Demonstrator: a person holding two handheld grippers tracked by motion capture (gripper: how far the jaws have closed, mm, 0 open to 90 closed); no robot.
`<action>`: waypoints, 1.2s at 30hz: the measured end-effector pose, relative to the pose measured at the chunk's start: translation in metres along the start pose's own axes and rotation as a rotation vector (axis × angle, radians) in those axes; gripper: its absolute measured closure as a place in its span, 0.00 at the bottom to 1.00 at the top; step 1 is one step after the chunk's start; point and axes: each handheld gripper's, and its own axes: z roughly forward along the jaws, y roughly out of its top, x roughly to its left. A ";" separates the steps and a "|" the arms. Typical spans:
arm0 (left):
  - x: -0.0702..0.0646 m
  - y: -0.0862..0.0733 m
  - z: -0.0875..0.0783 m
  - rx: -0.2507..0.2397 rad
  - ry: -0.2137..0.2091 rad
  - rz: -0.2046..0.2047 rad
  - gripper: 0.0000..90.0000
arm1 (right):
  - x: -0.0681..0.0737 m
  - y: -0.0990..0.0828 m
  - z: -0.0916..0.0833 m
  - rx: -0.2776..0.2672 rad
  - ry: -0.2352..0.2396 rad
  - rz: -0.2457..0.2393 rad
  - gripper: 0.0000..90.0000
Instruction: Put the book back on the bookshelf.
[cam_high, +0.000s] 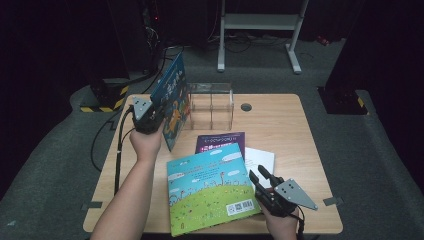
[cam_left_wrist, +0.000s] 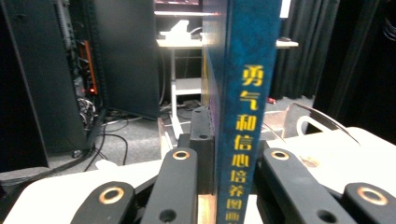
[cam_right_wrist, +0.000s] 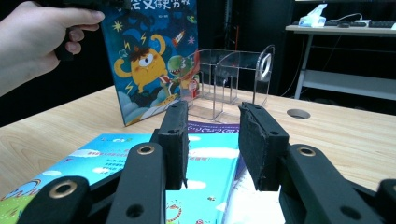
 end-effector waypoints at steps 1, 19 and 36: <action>0.000 0.001 0.000 0.005 -0.003 -0.002 0.88 | 0.000 0.000 0.000 0.001 0.000 0.001 0.70; 0.004 0.035 0.007 0.076 0.026 -0.022 0.93 | 0.001 0.000 0.000 0.000 0.000 -0.006 0.70; 0.004 0.046 0.031 0.043 0.094 -0.043 0.93 | -0.002 0.001 -0.002 -0.010 -0.007 0.003 0.70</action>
